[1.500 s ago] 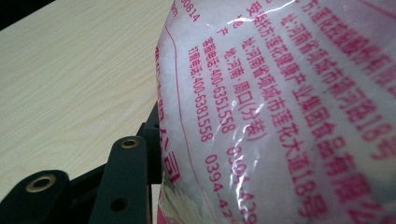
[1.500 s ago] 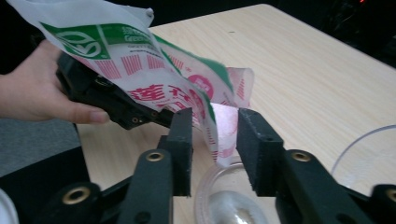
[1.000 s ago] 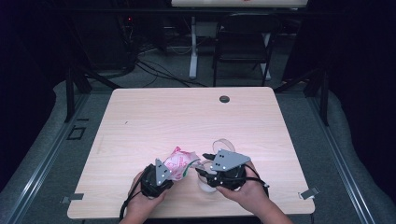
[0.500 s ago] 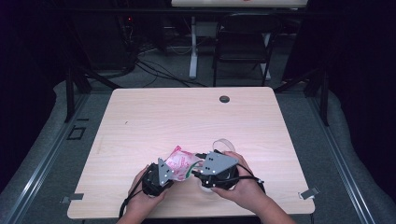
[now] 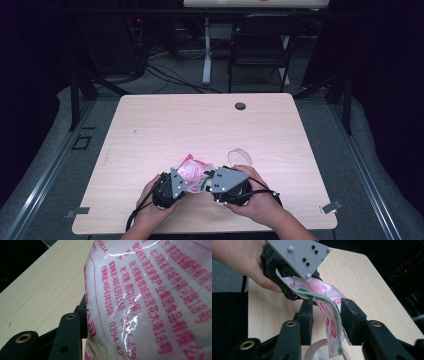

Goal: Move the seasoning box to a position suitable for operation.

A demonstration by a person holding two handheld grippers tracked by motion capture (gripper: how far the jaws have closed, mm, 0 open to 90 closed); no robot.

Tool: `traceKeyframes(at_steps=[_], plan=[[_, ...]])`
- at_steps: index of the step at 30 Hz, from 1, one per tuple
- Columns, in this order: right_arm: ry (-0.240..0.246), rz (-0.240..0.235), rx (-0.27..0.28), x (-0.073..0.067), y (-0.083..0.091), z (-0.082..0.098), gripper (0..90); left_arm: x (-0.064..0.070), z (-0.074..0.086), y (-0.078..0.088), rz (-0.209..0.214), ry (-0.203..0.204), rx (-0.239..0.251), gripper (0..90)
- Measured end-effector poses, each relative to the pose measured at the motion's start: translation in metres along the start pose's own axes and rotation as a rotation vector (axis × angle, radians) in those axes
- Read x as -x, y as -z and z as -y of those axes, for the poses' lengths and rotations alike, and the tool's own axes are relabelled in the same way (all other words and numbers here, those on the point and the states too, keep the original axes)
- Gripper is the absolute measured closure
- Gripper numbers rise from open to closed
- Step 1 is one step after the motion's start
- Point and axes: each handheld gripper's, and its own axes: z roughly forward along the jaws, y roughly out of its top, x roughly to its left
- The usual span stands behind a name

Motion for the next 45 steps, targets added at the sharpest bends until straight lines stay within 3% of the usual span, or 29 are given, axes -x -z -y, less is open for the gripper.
traceKeyframes(at_steps=[12, 31, 45], plan=[[-0.073, -0.033, 0.004, 0.005, 0.008, 0.000, 89.0, -0.003, -0.003, 0.001, -0.023, -0.026, 0.003, 56.8], [-0.252, -0.068, 0.072, 0.015, 0.015, 0.005, 90.0, -0.005, -0.014, 0.009, -0.083, -0.087, 0.021, 57.1], [-0.385, -0.071, 0.115, 0.021, 0.020, 0.017, 90.0, -0.002, -0.023, 0.012, -0.142, -0.158, 0.035, 58.1]])
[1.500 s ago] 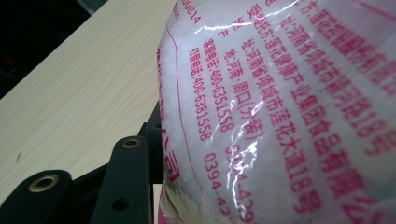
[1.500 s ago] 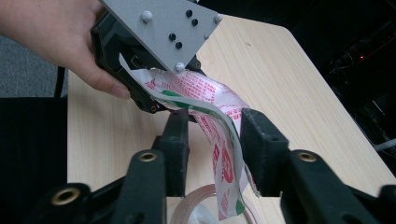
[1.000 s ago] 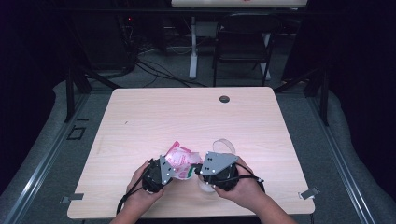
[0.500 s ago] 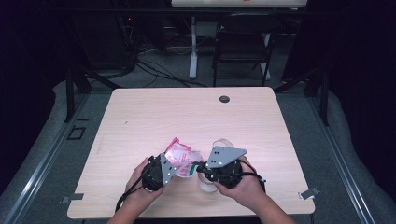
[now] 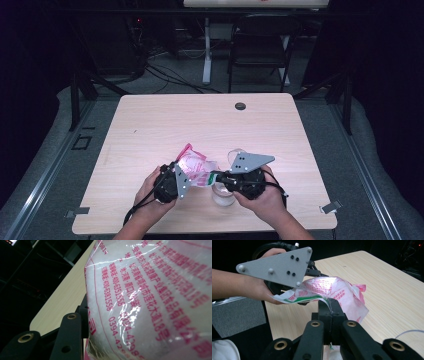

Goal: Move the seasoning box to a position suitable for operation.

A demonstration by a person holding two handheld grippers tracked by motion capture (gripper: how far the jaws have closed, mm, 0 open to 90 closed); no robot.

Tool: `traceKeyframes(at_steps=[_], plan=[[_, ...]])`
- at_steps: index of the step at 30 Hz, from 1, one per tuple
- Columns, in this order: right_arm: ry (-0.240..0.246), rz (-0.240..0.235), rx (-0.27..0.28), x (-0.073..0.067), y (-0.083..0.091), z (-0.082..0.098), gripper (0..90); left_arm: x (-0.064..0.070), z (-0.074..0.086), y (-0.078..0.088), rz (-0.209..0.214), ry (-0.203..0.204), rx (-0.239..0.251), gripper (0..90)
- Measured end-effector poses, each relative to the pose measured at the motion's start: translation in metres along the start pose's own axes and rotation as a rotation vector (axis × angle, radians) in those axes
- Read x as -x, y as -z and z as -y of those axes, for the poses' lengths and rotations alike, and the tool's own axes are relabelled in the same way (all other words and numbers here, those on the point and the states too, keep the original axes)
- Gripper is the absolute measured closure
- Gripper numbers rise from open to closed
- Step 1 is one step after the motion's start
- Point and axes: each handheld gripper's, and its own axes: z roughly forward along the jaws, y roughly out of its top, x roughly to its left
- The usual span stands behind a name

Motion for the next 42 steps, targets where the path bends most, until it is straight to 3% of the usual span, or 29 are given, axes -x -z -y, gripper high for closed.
traceKeyframes(at_steps=[5, 25, 42], plan=[[-0.023, 0.011, 0.010, 0.003, 0.003, 0.004, 90.0, 0.002, -0.003, 0.001, -0.026, -0.027, 0.004, 58.4], [0.010, 0.038, 0.021, 0.000, 0.006, 0.014, 90.0, 0.004, -0.005, 0.000, -0.109, -0.094, 0.042, 58.9], [0.020, 0.050, 0.037, -0.001, 0.008, 0.024, 90.0, 0.008, -0.008, 0.002, -0.136, -0.152, 0.032, 59.0]])
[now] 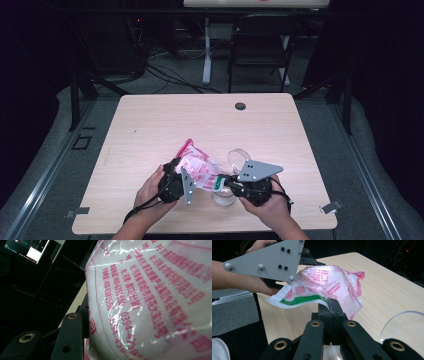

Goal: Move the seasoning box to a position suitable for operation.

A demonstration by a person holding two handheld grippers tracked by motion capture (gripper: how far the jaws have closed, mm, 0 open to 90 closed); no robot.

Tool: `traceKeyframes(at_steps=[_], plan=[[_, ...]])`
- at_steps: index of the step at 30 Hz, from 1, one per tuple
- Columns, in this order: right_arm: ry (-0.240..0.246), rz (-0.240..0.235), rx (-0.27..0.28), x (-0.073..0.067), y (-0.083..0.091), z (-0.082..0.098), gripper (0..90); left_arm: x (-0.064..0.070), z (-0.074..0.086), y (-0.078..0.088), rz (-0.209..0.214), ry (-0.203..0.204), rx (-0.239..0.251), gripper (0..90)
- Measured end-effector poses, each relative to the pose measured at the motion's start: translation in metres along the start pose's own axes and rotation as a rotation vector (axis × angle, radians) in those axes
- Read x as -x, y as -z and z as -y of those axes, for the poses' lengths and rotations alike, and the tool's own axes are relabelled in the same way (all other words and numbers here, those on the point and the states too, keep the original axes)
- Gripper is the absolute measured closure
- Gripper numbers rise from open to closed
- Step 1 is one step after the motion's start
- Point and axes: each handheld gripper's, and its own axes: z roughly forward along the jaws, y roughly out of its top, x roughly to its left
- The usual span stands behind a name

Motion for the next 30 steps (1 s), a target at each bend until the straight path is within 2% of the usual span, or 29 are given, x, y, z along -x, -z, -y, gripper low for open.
traceKeyframes(at_steps=[4, 6, 8, 12, 13, 21, 30], plan=[[0.010, 0.006, -0.004, 0.000, 0.001, 0.002, 90.0, 0.000, -0.002, 0.001, -0.006, -0.019, -0.006, 59.0], [0.009, 0.007, -0.001, 0.000, 0.002, 0.002, 90.0, -0.001, -0.004, 0.002, -0.008, -0.055, -0.015, 59.1], [0.001, 0.006, 0.000, 0.001, 0.004, 0.004, 90.0, 0.000, -0.005, 0.002, -0.011, -0.059, -0.015, 59.1], [-0.001, 0.010, 0.000, 0.001, 0.005, 0.006, 90.0, -0.001, -0.008, 0.004, -0.024, -0.104, -0.018, 59.1], [0.000, 0.011, 0.002, 0.001, 0.005, 0.006, 90.0, -0.001, -0.008, 0.004, -0.024, -0.096, -0.014, 59.1], [0.001, 0.017, -0.002, 0.000, 0.006, 0.008, 90.0, -0.002, -0.010, 0.006, -0.045, -0.154, -0.022, 59.3], [-0.004, 0.020, -0.007, 0.000, 0.005, 0.010, 90.0, -0.002, -0.011, 0.007, -0.064, -0.192, -0.026, 59.4]])
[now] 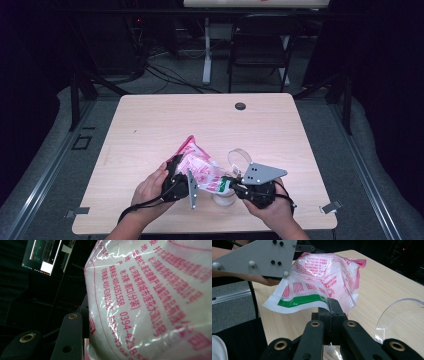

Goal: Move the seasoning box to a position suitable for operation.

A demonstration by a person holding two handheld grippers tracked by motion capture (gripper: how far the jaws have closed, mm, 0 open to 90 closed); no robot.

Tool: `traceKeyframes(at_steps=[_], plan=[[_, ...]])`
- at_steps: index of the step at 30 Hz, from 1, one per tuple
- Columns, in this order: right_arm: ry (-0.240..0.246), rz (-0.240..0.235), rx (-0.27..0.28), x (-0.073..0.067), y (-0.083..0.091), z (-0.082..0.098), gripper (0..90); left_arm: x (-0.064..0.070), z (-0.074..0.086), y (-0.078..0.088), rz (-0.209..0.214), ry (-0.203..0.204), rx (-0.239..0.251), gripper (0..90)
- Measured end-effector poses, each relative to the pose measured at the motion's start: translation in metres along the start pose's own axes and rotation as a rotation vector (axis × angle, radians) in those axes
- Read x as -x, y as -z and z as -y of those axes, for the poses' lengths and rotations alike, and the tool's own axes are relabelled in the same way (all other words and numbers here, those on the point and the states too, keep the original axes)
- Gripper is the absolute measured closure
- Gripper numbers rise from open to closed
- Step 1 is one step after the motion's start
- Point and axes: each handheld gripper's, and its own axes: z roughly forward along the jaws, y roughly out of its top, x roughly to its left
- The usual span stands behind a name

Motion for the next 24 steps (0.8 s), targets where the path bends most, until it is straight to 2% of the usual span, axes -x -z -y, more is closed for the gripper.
traceKeyframes(at_steps=[24], plan=[[-0.017, 0.000, 0.000, 0.0035, 0.0011, 0.0045, 90.0, -0.0009, -0.0049, 0.0018, -0.029, -0.055, -0.004, 59.6]])
